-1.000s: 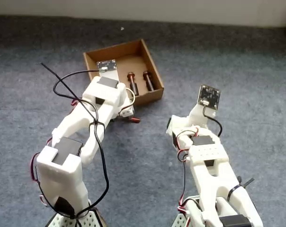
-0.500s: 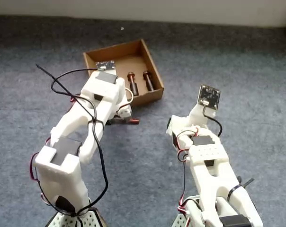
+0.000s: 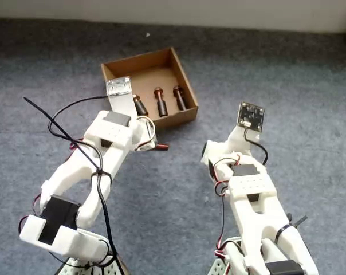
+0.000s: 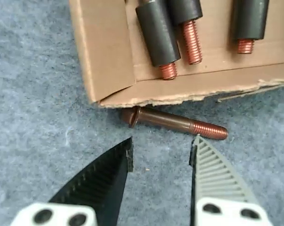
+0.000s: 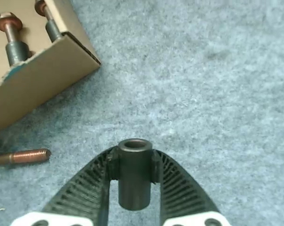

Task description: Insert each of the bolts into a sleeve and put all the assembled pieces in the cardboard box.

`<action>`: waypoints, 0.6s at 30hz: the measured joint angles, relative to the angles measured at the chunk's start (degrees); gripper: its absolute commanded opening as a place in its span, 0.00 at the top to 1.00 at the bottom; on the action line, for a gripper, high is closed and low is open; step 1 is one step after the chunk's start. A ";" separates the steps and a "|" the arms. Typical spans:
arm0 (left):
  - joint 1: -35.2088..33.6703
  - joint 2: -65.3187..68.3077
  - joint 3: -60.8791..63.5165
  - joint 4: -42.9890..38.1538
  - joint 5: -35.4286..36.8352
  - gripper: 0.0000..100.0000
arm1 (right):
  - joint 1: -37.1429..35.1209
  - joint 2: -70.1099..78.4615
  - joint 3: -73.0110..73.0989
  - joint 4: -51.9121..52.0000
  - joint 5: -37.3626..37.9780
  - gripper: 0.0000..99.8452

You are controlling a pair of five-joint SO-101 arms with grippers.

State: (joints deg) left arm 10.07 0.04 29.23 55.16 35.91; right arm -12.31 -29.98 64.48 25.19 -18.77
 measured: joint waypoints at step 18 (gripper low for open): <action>0.26 19.43 -15.74 4.92 3.87 0.84 | 0.00 0.00 0.00 0.00 0.09 0.99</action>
State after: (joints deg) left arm 10.33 19.47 13.49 60.09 39.78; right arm -12.31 -29.98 64.48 25.19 -18.68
